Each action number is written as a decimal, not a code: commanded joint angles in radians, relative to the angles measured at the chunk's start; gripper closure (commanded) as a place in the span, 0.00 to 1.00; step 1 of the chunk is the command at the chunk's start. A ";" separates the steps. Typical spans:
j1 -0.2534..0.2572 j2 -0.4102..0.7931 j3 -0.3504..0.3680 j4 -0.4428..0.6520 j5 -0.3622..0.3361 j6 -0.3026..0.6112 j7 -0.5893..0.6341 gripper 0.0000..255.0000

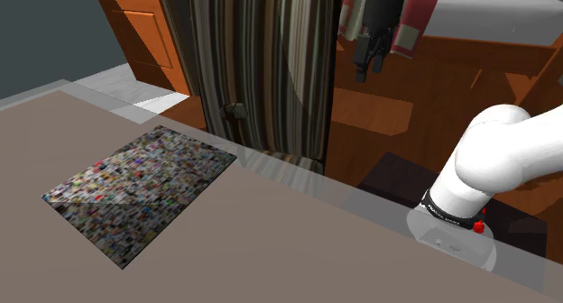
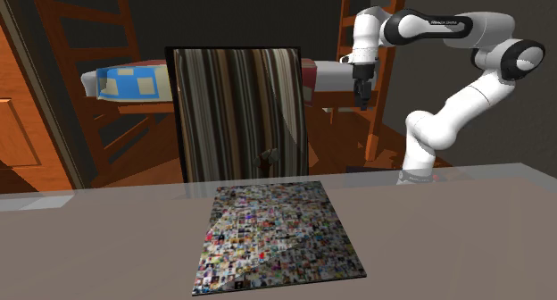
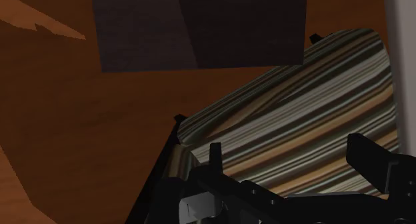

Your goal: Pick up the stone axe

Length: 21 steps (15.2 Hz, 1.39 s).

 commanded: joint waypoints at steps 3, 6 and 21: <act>0.008 0.084 0.020 0.038 0.004 0.039 0.005 0.00; 0.018 0.210 0.050 0.104 0.005 0.088 0.013 0.00; 0.065 0.849 0.176 0.603 -0.091 0.159 0.098 0.00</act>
